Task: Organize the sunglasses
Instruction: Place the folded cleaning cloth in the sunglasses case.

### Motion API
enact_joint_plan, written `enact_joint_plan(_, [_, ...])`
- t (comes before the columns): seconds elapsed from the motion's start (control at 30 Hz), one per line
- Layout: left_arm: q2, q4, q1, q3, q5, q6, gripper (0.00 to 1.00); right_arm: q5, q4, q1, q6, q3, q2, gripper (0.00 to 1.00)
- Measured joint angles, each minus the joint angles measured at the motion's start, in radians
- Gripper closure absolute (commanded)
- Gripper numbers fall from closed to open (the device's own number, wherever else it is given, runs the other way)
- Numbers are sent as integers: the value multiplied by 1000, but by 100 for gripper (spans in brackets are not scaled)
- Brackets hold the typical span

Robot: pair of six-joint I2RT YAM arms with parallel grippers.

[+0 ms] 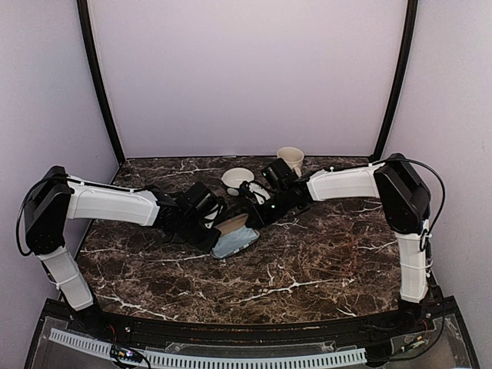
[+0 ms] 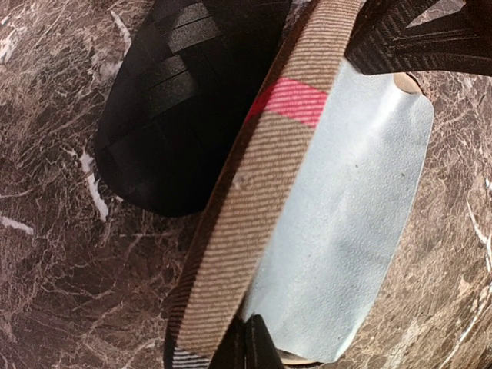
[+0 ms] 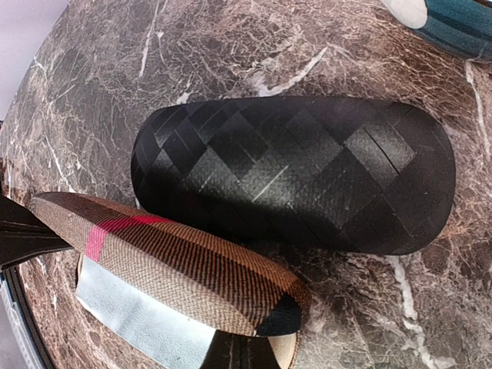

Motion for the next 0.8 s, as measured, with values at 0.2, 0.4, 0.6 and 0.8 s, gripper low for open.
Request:
enact_joint_plan(0.2, [-1, 2, 0, 0, -1, 0, 100, 0, 0, 0, 0, -1, 0, 100])
enact_joint_plan(0.4, [-5, 14, 0, -2, -1, 0, 100, 0, 0, 0, 0, -1, 0, 100])
enact_joint_plan(0.6, [-6, 19, 0, -2, -2, 0, 100, 0, 0, 0, 0, -3, 0, 100])
enact_joint_plan(0.8, [-6, 21, 0, -2, -6, 0, 100, 0, 0, 0, 0, -12, 0, 100])
